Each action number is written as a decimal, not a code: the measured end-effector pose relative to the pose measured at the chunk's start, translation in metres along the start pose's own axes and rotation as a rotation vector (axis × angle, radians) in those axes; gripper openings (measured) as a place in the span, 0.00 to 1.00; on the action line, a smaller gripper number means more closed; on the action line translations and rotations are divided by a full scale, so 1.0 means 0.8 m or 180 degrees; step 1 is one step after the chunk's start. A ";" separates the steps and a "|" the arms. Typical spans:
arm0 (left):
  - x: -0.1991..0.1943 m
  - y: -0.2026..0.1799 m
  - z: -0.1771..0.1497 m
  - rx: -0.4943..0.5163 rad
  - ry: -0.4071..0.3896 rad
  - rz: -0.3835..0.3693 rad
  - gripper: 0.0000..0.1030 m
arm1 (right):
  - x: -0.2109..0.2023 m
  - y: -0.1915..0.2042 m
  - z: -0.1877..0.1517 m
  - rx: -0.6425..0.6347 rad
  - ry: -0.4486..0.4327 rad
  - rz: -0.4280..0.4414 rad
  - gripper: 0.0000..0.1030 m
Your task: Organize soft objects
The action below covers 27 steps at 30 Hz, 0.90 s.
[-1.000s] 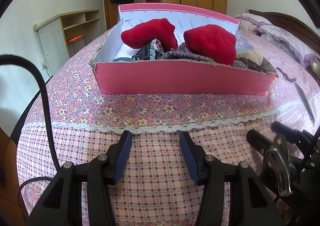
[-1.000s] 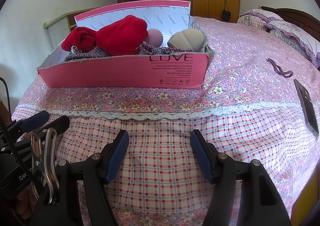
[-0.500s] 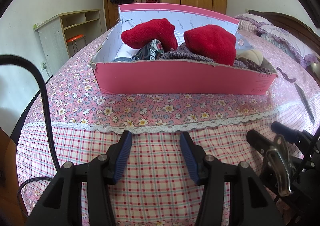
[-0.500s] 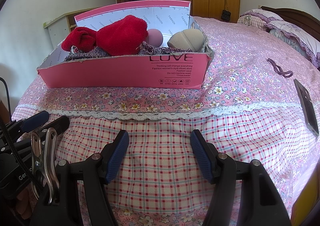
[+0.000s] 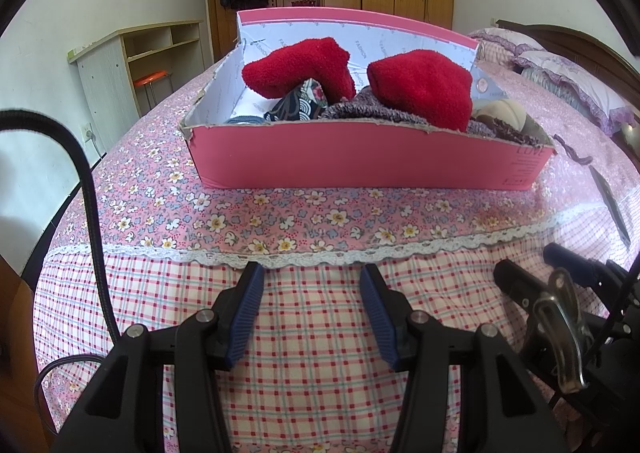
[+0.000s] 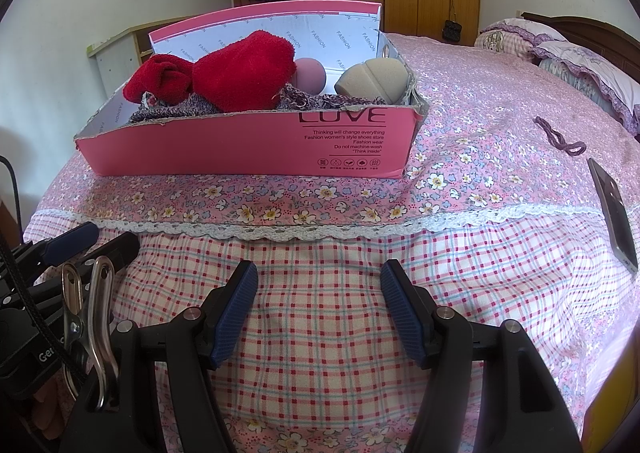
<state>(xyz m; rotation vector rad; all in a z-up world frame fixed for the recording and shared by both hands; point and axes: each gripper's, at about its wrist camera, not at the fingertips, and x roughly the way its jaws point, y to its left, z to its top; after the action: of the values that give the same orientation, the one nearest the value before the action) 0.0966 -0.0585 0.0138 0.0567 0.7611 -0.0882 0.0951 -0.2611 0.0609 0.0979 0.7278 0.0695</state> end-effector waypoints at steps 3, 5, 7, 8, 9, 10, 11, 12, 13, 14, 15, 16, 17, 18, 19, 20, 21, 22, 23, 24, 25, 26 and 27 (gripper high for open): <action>0.000 0.000 0.000 0.0010 -0.0002 0.0014 0.51 | 0.000 0.000 0.000 -0.0001 0.0001 -0.0001 0.64; 0.001 -0.002 0.000 0.0015 -0.0004 0.0022 0.51 | 0.000 0.000 0.000 -0.0002 0.0001 -0.0003 0.64; 0.002 -0.002 0.000 0.0015 -0.0007 0.0023 0.51 | 0.000 -0.001 0.000 -0.0002 0.0001 -0.0003 0.64; 0.002 -0.001 0.000 0.0013 -0.0008 0.0021 0.51 | 0.000 0.000 0.000 -0.0004 0.0001 -0.0006 0.64; 0.002 -0.002 0.000 0.0012 -0.0009 0.0020 0.51 | 0.000 0.000 0.000 -0.0004 0.0001 -0.0007 0.64; 0.002 -0.002 0.000 0.0010 -0.0010 0.0019 0.51 | 0.000 0.000 0.000 -0.0005 0.0000 -0.0008 0.64; 0.001 -0.003 -0.001 0.0009 -0.0012 0.0018 0.51 | 0.000 0.000 0.000 -0.0006 0.0001 -0.0009 0.64; 0.002 -0.003 -0.001 0.0010 -0.0012 0.0018 0.51 | 0.000 0.000 0.000 -0.0008 0.0001 -0.0011 0.64; 0.002 -0.002 -0.001 0.0009 -0.0013 0.0017 0.51 | 0.000 0.000 0.000 -0.0010 0.0000 -0.0013 0.64; 0.002 -0.002 -0.001 0.0007 -0.0013 0.0015 0.51 | 0.000 0.000 0.001 -0.0010 -0.0001 -0.0014 0.64; 0.001 -0.002 -0.001 0.0006 -0.0013 0.0014 0.51 | 0.000 0.000 0.001 -0.0009 -0.0001 -0.0012 0.64; 0.001 -0.002 -0.001 0.0004 -0.0013 0.0012 0.51 | 0.000 0.000 0.001 -0.0008 -0.0001 -0.0010 0.64; 0.002 -0.002 0.000 0.0005 -0.0013 0.0015 0.51 | 0.000 0.000 0.001 -0.0008 -0.0001 -0.0010 0.64; 0.002 -0.002 -0.001 0.0006 -0.0015 0.0016 0.51 | 0.000 0.001 0.001 -0.0008 -0.0001 -0.0011 0.64; 0.001 -0.002 -0.001 0.0001 -0.0016 0.0010 0.51 | 0.000 0.000 0.001 -0.0009 -0.0002 -0.0013 0.64; 0.001 -0.002 -0.001 -0.0002 -0.0016 0.0006 0.51 | 0.000 0.000 0.001 -0.0010 -0.0002 -0.0014 0.64; 0.002 -0.001 0.000 -0.0010 -0.0017 -0.0003 0.51 | 0.001 0.001 0.001 -0.0012 -0.0003 -0.0018 0.64; 0.001 -0.001 -0.001 -0.0015 -0.0020 -0.0007 0.51 | 0.001 0.001 0.001 -0.0014 -0.0003 -0.0020 0.64; 0.002 -0.001 -0.001 -0.0014 -0.0020 -0.0005 0.51 | 0.001 0.001 0.001 -0.0017 -0.0004 -0.0025 0.64; 0.002 -0.001 0.000 -0.0009 -0.0022 0.0001 0.51 | 0.001 0.001 0.001 -0.0019 -0.0006 -0.0026 0.64; 0.002 -0.001 -0.001 -0.0007 -0.0024 0.0004 0.51 | 0.001 0.002 0.001 -0.0021 -0.0007 -0.0031 0.64; 0.002 0.000 -0.001 -0.0009 -0.0026 0.0003 0.51 | 0.001 0.002 0.000 -0.0024 -0.0008 -0.0035 0.64; 0.002 0.000 0.000 -0.0015 -0.0028 -0.0004 0.51 | 0.002 0.003 0.000 -0.0026 -0.0010 -0.0038 0.64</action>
<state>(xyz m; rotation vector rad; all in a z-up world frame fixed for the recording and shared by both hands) 0.0980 -0.0584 0.0126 0.0513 0.7526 -0.0878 0.0962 -0.2589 0.0605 0.0858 0.7248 0.0610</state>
